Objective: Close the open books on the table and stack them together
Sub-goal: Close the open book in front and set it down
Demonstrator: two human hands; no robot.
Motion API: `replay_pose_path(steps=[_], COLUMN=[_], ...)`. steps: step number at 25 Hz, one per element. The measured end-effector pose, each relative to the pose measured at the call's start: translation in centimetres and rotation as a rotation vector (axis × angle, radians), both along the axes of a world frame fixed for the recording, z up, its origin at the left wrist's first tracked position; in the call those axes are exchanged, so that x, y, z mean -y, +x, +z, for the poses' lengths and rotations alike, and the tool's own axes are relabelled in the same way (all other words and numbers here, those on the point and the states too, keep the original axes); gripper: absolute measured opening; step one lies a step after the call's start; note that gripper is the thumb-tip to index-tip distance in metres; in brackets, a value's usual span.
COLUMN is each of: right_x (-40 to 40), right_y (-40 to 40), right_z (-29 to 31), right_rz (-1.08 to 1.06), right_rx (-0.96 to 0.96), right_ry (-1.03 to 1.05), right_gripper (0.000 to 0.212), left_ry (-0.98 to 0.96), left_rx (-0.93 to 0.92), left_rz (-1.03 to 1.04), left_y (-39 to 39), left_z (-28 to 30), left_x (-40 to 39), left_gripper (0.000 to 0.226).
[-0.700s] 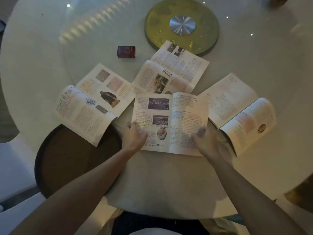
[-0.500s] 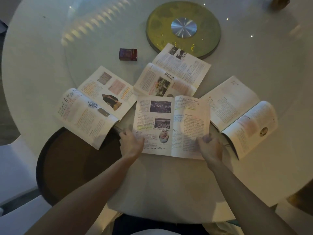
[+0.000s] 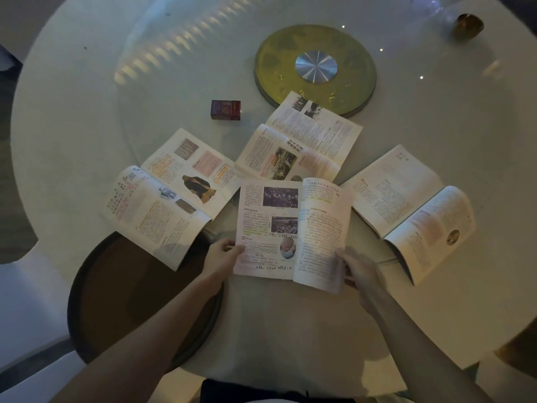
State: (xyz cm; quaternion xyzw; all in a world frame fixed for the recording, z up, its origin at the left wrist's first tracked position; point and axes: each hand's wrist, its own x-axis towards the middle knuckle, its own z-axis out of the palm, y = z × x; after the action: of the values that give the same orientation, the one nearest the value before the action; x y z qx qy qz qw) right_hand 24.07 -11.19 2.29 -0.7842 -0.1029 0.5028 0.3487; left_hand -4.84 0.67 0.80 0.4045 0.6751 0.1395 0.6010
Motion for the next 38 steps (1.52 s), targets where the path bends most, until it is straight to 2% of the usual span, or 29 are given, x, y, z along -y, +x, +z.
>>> replay_pose_path(steps=[3,6,9,11,12,14,16,18,21,23,25,26,27,28,30,32,35,36,38], right_x=[0.1,-0.2,-1.6,-2.9,-3.3,-3.6,-3.2,-2.4,0.4,3.1,5.7,6.9,7.7,8.2,8.4,7.5,4.6,3.7,1.9], right_y=[-0.4,-0.4,-2.0,-4.6,-6.1,-8.5,-9.6,-10.0,-10.1,-10.2,-10.2,-9.9,-9.6,-9.2,-8.6,-7.2,-4.0,-3.3,-2.8], right_z=[0.6,2.7,5.5,7.0,7.2,6.8,5.9,5.3,4.0,3.5,2.9,2.4,2.0,1.8,2.0,2.8,5.3,6.5,8.4], right_rz=[-0.08,-0.057,0.089,0.197,0.277,0.478,0.634,0.684,0.515,0.356,0.335,0.328,0.299,0.275,0.236,0.166,0.153,0.183,0.229], right_rx=[-0.137,-0.091,0.005,-0.036,-0.068,-0.022,0.116,0.158,0.205,0.075,0.055,0.132,0.227,0.288,0.382,0.328,0.117,0.138,0.173], right_ry=[0.041,0.16,0.27,0.33,0.334,0.33,0.333,0.324,0.152,0.018,-0.047,-0.039,-0.015,0.0,0.065,0.208,0.485,0.545,0.574], right_gripper=[0.031,0.024,0.024,0.026,0.026,0.029,0.028,0.022,0.038,0.047,0.039,0.028,0.016,0.018,0.039,0.047,0.049,0.045,0.035], left_ry=[-0.048,-0.01,0.03,0.033,0.011,-0.049,-0.065,-0.015,-0.045,-0.096,-0.116,-0.113,-0.107,-0.097,-0.104,-0.187,-0.336,-0.366,-0.322], left_rx=[0.093,0.189,0.317,0.436,0.507,0.592,0.521,0.372,0.304,0.388,0.451,0.464,0.467,0.471,0.519,0.578,0.61,0.604,0.53], left_rz=[0.012,0.016,-0.056,-0.118,-0.129,-0.113,-0.104,-0.084,0.008,0.078,0.153,0.182,0.198,0.199,0.184,0.173,0.097,0.056,-0.063], left_y=[-0.5,-0.4,0.9,2.4,3.1,4.0,4.3,4.1,3.5,3.4,3.6,3.7,3.9,4.1,4.4,4.4,3.9,3.6,3.3], left_z=[0.5,1.5,3.3,4.3,4.7,5.1,5.5,5.1,4.2,3.9,3.9,4.2,4.5,5.0,6.3,7.3,8.2,8.4,8.5], left_x=[0.2,0.4,0.2,0.2,0.3,0.4,0.2,0.4,1.2,2.1,2.6,2.7,2.6,2.3,1.6,0.7,-0.5,-0.7,-0.6], left_gripper=[0.016,0.016,0.003,0.003,0.006,0.03,0.047,0.035,0.024,0.024,0.025,0.025,0.025,0.025,0.022,0.019,0.039,0.041,0.027])
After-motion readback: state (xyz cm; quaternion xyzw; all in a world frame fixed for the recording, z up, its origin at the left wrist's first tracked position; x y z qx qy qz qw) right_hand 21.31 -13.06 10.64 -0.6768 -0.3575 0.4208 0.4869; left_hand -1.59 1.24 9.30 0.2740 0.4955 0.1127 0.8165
